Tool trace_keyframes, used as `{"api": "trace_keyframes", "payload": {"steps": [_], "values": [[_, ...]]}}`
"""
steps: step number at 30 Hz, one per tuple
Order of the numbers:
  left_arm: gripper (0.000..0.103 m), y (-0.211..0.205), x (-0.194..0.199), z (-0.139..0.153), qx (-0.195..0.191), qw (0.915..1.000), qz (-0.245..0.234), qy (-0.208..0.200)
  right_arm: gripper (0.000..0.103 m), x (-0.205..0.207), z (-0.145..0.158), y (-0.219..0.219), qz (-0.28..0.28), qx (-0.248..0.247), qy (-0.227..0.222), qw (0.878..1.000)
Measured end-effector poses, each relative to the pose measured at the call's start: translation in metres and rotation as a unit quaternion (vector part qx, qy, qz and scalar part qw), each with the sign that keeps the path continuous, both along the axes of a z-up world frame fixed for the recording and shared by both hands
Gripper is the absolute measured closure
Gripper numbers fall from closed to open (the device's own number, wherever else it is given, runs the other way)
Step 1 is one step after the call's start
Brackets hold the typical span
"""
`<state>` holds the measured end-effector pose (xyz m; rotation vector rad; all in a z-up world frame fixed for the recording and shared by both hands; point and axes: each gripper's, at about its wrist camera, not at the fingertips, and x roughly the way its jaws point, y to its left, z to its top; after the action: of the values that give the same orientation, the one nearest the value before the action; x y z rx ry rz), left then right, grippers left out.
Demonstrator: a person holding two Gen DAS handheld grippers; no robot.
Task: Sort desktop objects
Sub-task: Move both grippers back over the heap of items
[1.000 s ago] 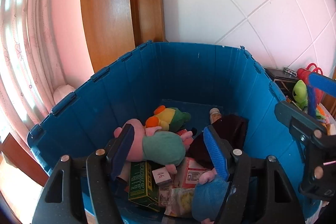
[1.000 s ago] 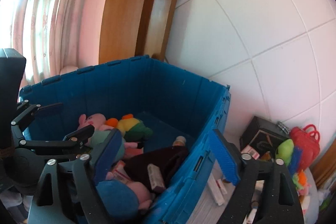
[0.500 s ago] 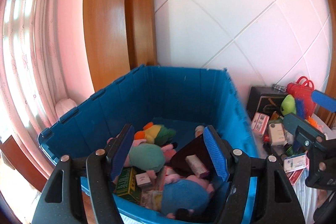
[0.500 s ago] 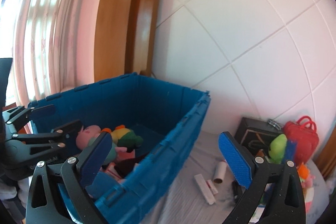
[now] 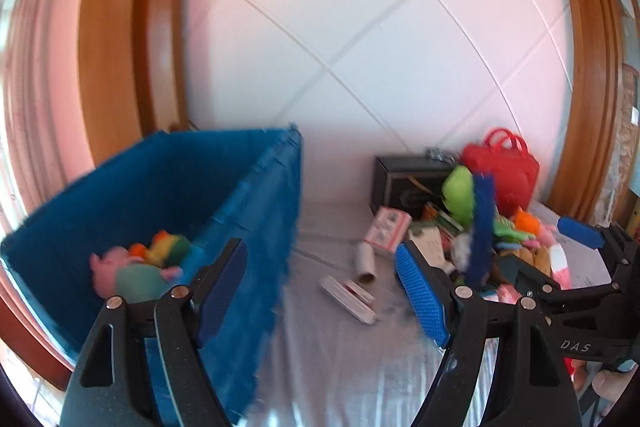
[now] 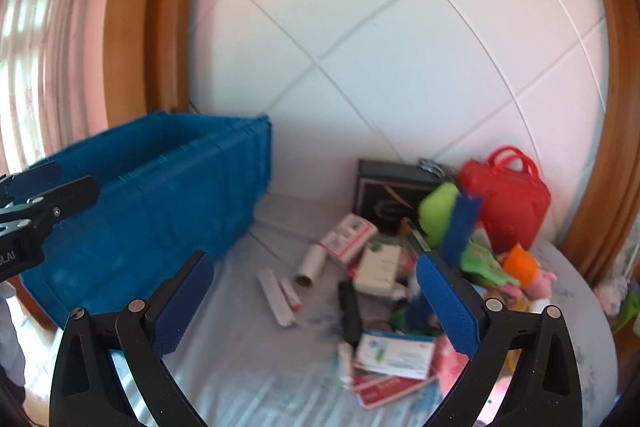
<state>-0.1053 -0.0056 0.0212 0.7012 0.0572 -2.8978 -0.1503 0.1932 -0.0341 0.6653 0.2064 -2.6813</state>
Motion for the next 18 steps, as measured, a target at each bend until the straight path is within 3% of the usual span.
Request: {"api": "trace_keyframes", "payload": {"steps": [4, 9, 18], "values": [[0.026, 0.025, -0.034, -0.044, 0.010, 0.9981, -0.006, -0.061, 0.000, -0.024, -0.036, 0.030, -0.010, 0.001, -0.054, 0.998], [0.026, 0.031, -0.068, -0.102, 0.020, 0.9895, 0.013, -0.143, 0.000, -0.059, -0.082, 0.034, -0.003, 0.006, -0.115, 0.993], [0.026, 0.010, -0.132, -0.190, 0.054, 0.9735, 0.027, -0.221, 0.000, -0.117, -0.131, 0.015, 0.020, 0.014, -0.166, 0.986]]}}
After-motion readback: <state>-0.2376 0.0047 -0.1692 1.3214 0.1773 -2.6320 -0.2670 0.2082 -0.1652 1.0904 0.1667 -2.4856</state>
